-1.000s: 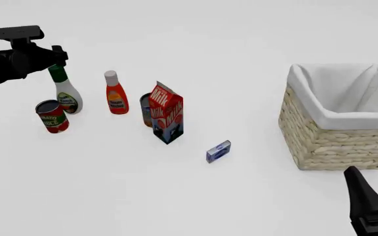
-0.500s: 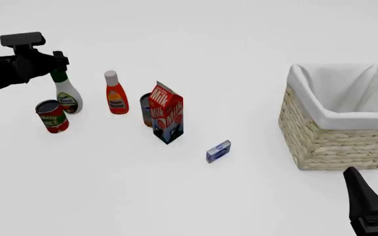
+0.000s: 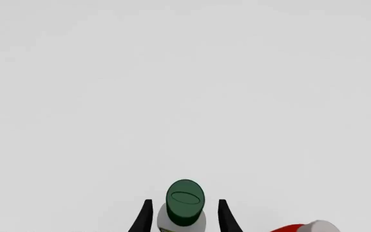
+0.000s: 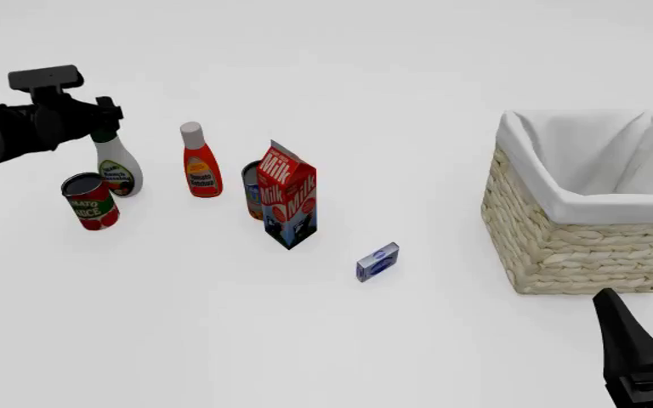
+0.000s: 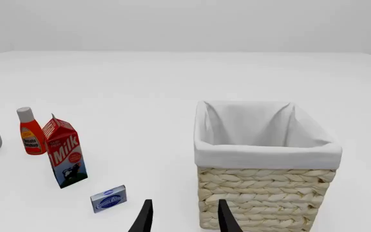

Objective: Pick the salad dressing and place it in the basket.

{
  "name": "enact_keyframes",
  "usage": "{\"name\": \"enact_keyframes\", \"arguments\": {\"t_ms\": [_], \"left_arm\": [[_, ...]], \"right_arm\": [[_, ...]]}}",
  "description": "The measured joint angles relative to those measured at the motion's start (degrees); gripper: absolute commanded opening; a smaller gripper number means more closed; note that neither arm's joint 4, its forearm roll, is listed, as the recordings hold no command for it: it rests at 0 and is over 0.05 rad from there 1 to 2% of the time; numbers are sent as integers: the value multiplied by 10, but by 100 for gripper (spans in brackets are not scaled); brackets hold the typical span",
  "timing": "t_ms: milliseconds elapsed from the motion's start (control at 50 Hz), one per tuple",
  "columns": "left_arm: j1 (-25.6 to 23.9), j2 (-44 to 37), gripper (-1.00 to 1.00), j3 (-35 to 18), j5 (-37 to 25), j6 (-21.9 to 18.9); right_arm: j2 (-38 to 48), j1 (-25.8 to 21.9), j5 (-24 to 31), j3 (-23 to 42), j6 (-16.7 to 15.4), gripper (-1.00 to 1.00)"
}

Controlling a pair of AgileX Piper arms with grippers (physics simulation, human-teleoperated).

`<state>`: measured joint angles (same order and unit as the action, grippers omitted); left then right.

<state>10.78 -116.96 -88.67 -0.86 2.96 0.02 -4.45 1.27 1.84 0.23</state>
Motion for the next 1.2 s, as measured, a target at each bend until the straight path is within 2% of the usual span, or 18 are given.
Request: {"name": "enact_keyframes", "arguments": {"t_ms": [760,780,1200], "left_arm": [[-3,-55,100,-37,-2,-1],[-3,-56,-100,-37,-2,-2],[-2,-2,-100,12,54,-24]], "right_arm": [[0,-3,7,1,-3,100],[0,-3,7,1,-3,100],[0,-4,4,-3,-2,100]]}}
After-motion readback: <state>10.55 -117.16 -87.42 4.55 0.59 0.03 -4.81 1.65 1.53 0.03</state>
